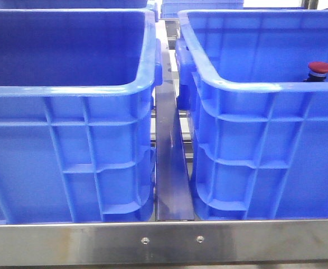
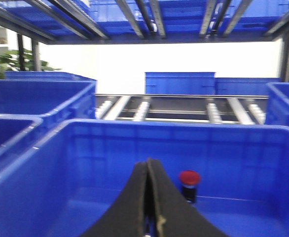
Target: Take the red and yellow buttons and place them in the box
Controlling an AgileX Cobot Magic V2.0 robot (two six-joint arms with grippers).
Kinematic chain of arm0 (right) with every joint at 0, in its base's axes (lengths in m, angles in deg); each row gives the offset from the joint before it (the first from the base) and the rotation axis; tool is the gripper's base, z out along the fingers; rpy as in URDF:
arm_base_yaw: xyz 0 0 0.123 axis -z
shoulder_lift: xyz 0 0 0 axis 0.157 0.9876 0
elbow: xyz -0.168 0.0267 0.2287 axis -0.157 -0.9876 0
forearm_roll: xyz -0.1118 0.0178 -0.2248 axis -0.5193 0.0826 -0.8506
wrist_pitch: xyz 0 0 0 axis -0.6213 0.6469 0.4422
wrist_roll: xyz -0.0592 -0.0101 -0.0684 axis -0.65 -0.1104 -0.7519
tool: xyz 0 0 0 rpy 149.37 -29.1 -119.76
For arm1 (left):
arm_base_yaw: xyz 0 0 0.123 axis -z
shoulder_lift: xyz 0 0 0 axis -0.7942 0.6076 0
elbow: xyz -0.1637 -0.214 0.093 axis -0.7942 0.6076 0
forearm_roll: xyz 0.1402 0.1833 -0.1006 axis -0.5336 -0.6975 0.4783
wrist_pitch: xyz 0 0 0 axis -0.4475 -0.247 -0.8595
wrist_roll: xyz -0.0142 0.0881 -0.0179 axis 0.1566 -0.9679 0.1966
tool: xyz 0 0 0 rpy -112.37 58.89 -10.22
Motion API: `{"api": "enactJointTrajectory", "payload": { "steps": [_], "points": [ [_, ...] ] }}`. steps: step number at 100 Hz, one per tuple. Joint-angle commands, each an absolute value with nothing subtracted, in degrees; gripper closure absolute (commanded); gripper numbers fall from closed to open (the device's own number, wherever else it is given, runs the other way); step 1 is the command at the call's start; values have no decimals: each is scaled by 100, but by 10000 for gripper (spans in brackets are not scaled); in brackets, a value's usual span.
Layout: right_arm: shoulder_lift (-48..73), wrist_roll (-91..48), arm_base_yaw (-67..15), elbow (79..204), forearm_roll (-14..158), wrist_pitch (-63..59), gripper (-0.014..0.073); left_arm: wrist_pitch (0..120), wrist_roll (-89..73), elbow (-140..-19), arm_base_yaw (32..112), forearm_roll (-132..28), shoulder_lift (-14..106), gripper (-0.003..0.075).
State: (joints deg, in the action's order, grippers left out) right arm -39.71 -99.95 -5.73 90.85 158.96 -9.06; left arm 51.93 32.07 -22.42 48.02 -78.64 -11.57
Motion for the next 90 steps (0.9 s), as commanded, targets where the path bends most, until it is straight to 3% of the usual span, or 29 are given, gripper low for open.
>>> {"api": "enactJointTrajectory", "payload": {
  "steps": [1, 14, 35, 45, 58, 75, 90],
  "points": [
    [-3922, -9749, -568, 9355, 15167, -993, 661, 4706, 3244, -2123, 4794, -7862, -1337, 741],
    [-3922, -7543, -568, 9603, 12810, -956, 661, 4706, 3244, -2123, 4794, -7862, -1337, 741],
    [-3922, -1666, -557, 9633, 7632, -739, 661, 4706, 3244, -2123, 4794, -7862, -1337, 741],
    [-3922, 118, -557, 9529, 6111, -662, 661, 4706, 3244, -2123, 4794, -7862, -1337, 741],
    [-3922, 420, -557, 9068, 5175, -1083, 661, 4706, 3244, -2123, 4794, -7862, -1337, 741],
    [-4179, 420, -557, 7877, 5165, -3337, 661, 4706, 3244, -2123, 4794, -7862, -1337, 741],
    [-4787, 483, -548, 7921, 5054, -2468, 661, 4716, 3244, -2123, 4794, -7862, -1337, 741]
  ]
}}
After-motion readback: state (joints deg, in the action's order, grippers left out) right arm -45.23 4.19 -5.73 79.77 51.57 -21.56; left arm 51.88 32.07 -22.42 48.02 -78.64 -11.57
